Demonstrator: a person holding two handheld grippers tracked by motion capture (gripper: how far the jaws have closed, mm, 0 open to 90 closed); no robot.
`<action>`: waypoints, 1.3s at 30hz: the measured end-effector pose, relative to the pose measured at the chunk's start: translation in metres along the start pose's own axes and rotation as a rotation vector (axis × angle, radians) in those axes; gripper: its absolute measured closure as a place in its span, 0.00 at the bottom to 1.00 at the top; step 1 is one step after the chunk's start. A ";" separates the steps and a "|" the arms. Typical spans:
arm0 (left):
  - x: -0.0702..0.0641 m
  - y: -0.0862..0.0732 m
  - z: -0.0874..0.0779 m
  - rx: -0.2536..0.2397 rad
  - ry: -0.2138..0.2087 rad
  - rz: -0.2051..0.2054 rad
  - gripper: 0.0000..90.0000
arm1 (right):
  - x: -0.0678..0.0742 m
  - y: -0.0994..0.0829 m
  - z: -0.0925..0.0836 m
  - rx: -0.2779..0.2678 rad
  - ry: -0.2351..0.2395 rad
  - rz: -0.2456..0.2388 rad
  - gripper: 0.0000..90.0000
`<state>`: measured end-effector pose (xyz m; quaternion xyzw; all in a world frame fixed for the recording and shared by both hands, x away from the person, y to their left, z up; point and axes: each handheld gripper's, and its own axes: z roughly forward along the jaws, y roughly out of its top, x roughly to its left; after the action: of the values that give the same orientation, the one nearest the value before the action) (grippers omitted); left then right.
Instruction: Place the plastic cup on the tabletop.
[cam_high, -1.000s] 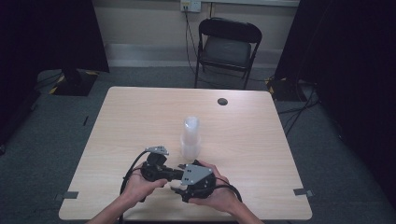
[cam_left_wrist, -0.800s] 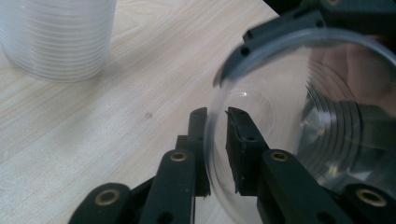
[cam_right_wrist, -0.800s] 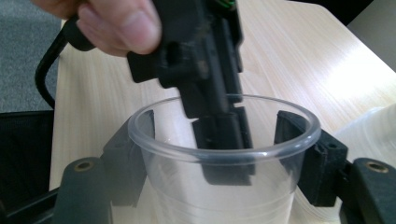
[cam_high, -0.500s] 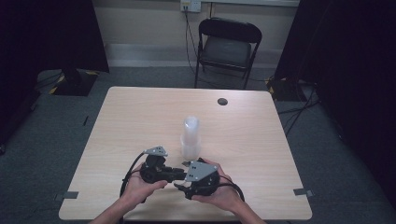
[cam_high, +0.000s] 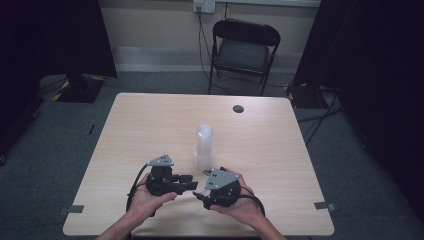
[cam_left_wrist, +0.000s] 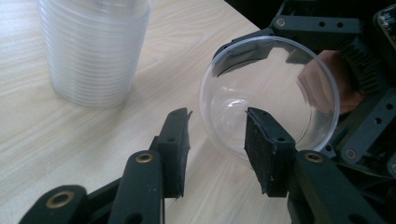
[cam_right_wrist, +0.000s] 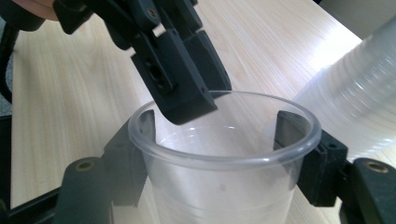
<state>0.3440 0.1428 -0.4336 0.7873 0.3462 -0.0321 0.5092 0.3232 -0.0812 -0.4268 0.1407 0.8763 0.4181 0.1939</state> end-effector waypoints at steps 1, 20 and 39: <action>0.000 0.000 -0.001 -0.002 -0.004 -0.001 0.67 | -0.001 -0.001 0.000 0.001 -0.005 0.002 0.33; 0.006 0.007 -0.008 -0.064 0.125 0.001 0.42 | -0.024 -0.011 -0.008 -0.013 -0.047 0.143 0.33; 0.015 -0.018 -0.022 -0.027 0.287 0.088 0.30 | -0.051 -0.017 -0.032 -0.106 -0.105 0.295 0.34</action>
<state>0.3383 0.1724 -0.4430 0.7911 0.3813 0.1079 0.4660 0.3526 -0.1346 -0.4103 0.2791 0.8115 0.4796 0.1830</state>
